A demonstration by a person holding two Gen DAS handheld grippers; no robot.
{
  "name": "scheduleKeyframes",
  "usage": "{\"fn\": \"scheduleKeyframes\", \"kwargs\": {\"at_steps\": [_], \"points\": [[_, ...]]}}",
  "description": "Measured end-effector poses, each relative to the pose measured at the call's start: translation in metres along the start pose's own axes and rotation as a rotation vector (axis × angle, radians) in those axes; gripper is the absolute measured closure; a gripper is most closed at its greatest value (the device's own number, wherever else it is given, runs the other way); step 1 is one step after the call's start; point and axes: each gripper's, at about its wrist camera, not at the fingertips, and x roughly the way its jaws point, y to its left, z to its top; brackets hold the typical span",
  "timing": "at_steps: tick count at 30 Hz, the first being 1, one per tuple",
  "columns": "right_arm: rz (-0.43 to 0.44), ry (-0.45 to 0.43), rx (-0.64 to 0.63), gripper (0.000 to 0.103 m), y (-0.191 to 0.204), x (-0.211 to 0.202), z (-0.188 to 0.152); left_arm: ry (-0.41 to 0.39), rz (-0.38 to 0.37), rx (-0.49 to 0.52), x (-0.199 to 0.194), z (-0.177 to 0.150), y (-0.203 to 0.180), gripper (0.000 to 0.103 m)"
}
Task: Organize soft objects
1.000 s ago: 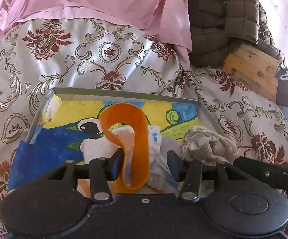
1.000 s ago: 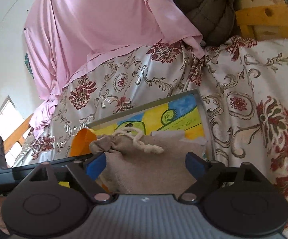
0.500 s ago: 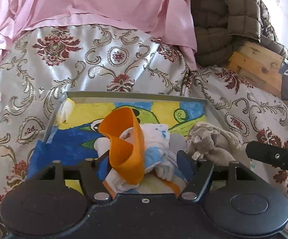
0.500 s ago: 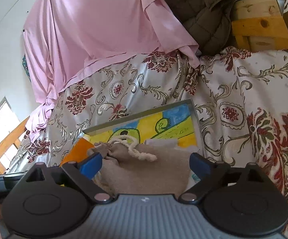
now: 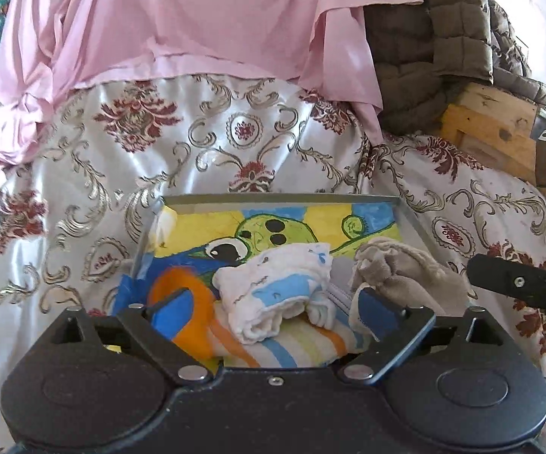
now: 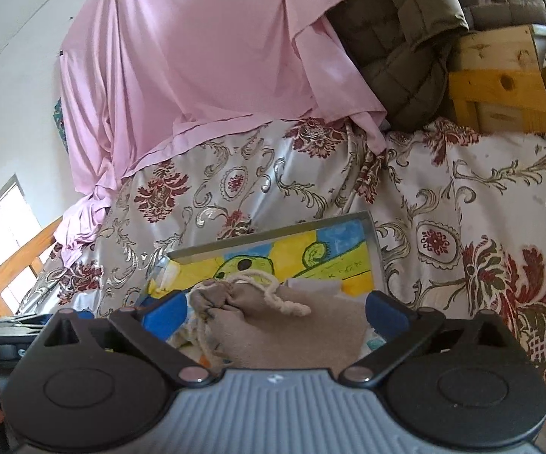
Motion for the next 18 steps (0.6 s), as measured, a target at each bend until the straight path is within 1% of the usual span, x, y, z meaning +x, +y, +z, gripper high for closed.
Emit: {"fn": "scheduleKeyframes", "kwargs": {"at_steps": [4,8,10,14,18], "points": [[-0.010,-0.003,-0.040,0.000,0.013,-0.015,-0.003,0.009,0.014,-0.001,-0.026,-0.001,0.000,0.005],[-0.014,-0.019,-0.070,0.000,0.026,-0.037,-0.010,0.051,0.027,0.007,-0.059,-0.004,0.002,0.005],[-0.015,-0.024,-0.087,0.000,0.032,-0.049,-0.015,0.042,0.037,0.024,-0.081,-0.011,0.003,0.002],[-0.015,-0.031,-0.128,0.000,0.045,-0.075,-0.028,0.026,0.058,0.024,-0.124,-0.027,0.007,0.002],[-0.011,-0.053,-0.169,0.000,0.061,-0.106,-0.040,-0.038,0.085,-0.014,-0.162,-0.050,0.012,0.001]]}}
